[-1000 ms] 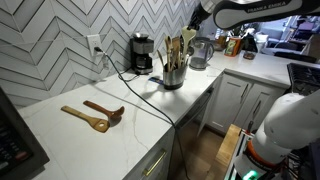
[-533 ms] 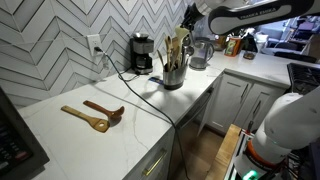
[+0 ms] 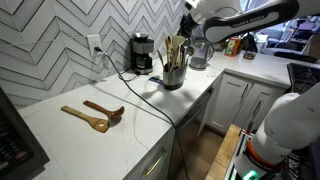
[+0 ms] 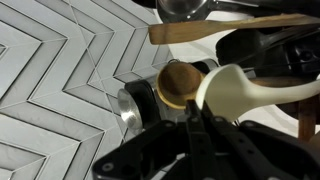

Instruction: Pick up the white serving spoon and put it in the silver utensil holder

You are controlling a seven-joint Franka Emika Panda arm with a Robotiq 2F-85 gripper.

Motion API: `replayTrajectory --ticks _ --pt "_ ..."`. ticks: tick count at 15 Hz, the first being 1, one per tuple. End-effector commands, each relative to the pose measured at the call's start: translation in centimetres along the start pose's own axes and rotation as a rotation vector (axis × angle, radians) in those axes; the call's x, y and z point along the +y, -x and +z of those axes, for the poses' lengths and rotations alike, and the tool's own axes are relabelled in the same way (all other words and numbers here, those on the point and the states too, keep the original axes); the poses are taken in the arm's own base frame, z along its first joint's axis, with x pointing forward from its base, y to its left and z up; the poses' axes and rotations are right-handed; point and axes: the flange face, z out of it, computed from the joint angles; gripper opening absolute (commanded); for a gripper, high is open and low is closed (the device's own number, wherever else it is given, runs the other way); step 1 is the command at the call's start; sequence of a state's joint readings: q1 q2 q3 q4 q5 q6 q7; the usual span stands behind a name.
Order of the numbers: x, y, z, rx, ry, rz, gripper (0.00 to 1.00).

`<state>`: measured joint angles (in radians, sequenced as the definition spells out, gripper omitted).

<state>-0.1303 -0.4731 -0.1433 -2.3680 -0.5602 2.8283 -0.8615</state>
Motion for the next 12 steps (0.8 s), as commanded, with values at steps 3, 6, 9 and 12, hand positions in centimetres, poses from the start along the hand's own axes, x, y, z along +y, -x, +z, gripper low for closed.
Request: replayTrajectory --ticks 3,6,9,12 --pt "-1.4 0.5 1.0 0.015 -0.012 -0.025 0.01" --pt "-2.1 0.3 1.4 0.017 -0.026 -0.03 0.03" --pt "-2.0 0.4 1.1 0.017 -0.027 -0.029 0.35" --pt "-1.0 0.6 -0.3 0.024 -0.008 -0.016 0.58"
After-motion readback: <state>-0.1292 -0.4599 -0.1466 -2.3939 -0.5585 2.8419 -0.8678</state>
